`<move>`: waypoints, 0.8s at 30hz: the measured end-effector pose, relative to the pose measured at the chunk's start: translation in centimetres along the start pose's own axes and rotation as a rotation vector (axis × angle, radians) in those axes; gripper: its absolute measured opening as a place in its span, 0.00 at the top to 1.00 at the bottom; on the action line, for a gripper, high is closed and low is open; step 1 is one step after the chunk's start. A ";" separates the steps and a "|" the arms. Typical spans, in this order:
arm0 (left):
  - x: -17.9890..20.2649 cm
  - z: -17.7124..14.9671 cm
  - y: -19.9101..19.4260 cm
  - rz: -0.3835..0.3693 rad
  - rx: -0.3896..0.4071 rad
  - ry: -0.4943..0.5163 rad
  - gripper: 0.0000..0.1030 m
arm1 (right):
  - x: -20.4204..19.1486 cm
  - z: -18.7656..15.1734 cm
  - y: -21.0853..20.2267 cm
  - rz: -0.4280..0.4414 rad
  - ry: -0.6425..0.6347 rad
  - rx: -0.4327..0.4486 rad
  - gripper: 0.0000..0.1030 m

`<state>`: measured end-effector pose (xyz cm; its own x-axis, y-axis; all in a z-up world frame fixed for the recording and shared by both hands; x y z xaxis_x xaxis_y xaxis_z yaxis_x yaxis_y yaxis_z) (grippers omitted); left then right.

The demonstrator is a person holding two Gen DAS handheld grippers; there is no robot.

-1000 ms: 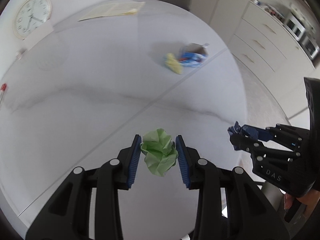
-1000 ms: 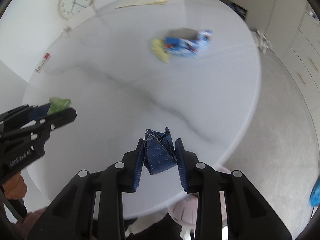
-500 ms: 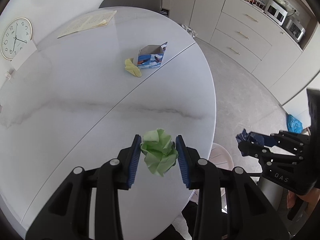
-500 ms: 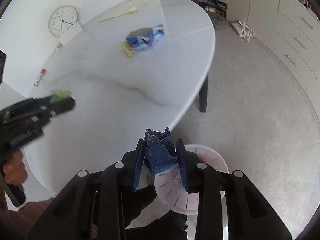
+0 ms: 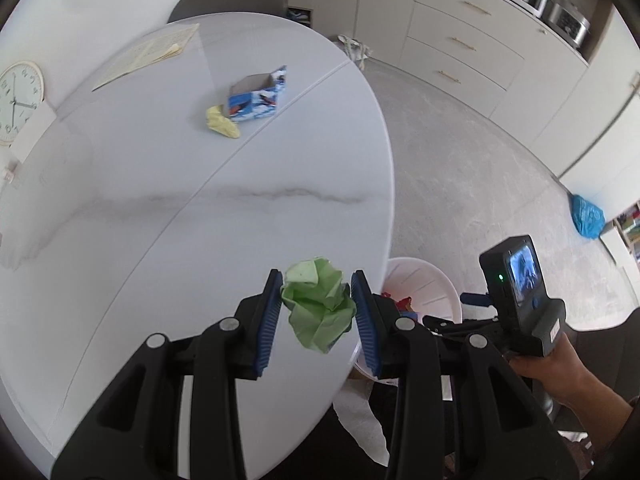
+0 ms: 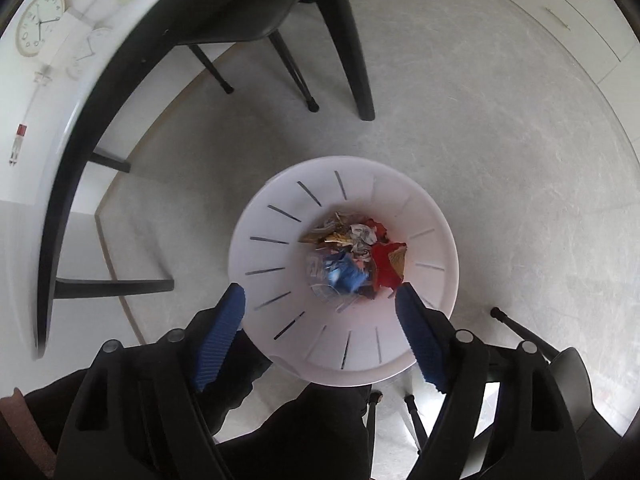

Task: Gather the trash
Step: 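Release the blue paper into the wastebasket with the right tool while the left tool releases the green tissue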

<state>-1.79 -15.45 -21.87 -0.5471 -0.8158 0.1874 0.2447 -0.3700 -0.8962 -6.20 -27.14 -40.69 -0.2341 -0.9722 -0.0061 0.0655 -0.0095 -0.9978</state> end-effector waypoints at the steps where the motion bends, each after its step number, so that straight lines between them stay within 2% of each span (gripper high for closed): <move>1: 0.7 -0.1 0.3 -0.004 -0.009 0.017 0.66 | 0.5 -0.1 -0.1 -0.002 0.018 0.001 0.17; 4: 3.0 -0.5 1.2 -0.023 -0.036 0.070 0.66 | 2.8 -0.9 -1.0 -0.014 0.066 0.025 0.11; 10: 8.9 -1.6 4.3 -0.073 -0.095 0.190 0.66 | 7.9 -1.9 -2.9 -0.060 0.130 0.047 0.08; 19: 13.6 -3.1 7.8 -0.098 -0.147 0.257 0.66 | 12.2 -3.0 -4.1 -0.061 0.124 0.067 0.08; 21: 14.2 -4.0 9.2 -0.118 -0.179 0.270 0.62 | 12.6 -3.2 -4.0 -0.055 0.119 0.062 0.08; 23: 14.5 -4.9 10.9 -0.144 -0.223 0.276 0.34 | 13.2 -3.5 -3.8 -0.049 0.120 0.054 0.08; 24: 14.6 -5.4 11.6 -0.146 -0.238 0.282 0.30 | 13.4 -3.6 -4.0 -0.045 0.121 0.052 0.08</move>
<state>-11.30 -29.28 -31.73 -0.7687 -0.5960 0.2321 -0.0264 -0.3331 -0.9425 -13.09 -39.29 -37.01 -0.3531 -0.9352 0.0279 0.1021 -0.0682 -0.9924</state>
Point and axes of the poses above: each gripper's, at about its wrist camera, not at the fingertips, and y roughly the way its jaws point, x to its right, z to its top, the point moved 9 cm from there along y, roughly the way its jaws point, and after that the axes turned 11 degrees about -z, right-handed, at the moved point
